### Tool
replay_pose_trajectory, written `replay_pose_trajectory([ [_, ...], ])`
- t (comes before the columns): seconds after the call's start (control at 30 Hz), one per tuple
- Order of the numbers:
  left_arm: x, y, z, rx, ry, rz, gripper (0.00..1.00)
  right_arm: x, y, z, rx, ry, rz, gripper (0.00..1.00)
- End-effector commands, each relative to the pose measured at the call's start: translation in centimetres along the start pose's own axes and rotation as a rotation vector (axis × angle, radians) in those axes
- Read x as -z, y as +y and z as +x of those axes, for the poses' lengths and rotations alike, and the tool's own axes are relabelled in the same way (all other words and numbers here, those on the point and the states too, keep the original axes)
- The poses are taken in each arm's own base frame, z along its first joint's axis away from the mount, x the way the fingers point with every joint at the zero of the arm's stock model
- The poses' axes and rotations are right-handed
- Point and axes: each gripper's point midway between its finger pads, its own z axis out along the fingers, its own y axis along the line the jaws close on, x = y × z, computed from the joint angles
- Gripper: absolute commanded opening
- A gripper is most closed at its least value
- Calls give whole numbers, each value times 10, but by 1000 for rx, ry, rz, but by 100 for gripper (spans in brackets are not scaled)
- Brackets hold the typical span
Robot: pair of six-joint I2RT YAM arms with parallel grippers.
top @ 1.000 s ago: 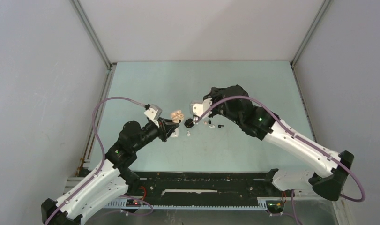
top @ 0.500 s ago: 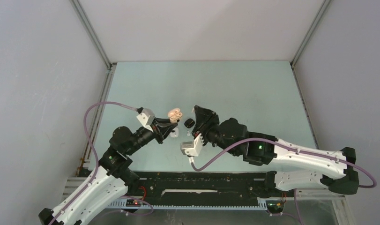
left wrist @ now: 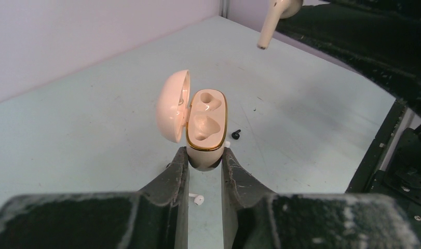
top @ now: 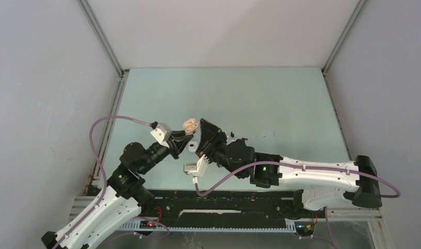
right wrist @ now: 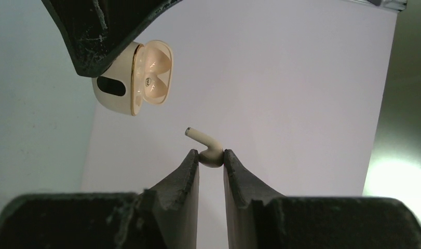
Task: Insert the wireless bluetooth earbuds into the charging case
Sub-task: Place the earbud in the charging case.
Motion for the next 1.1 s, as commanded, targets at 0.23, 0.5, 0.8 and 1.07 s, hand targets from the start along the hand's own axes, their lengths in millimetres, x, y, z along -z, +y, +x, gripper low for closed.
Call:
replay_pose_trajectory([
  [0.23,6,5,-27,-105,-77,-28,0,-8,-13,-11,-23,6,75,0],
  [0.5,10,8,-26,-168,-92,-35,0,-16,-11,-27,15,-41,83,0],
  [0.8,12,10,-21,-205,-95,-39,0,-23,-14,-42,38,-77,117,0],
  [1.07,12,8,-22,-207,-101,-28,0,-27,-6,-48,52,-84,100,0],
])
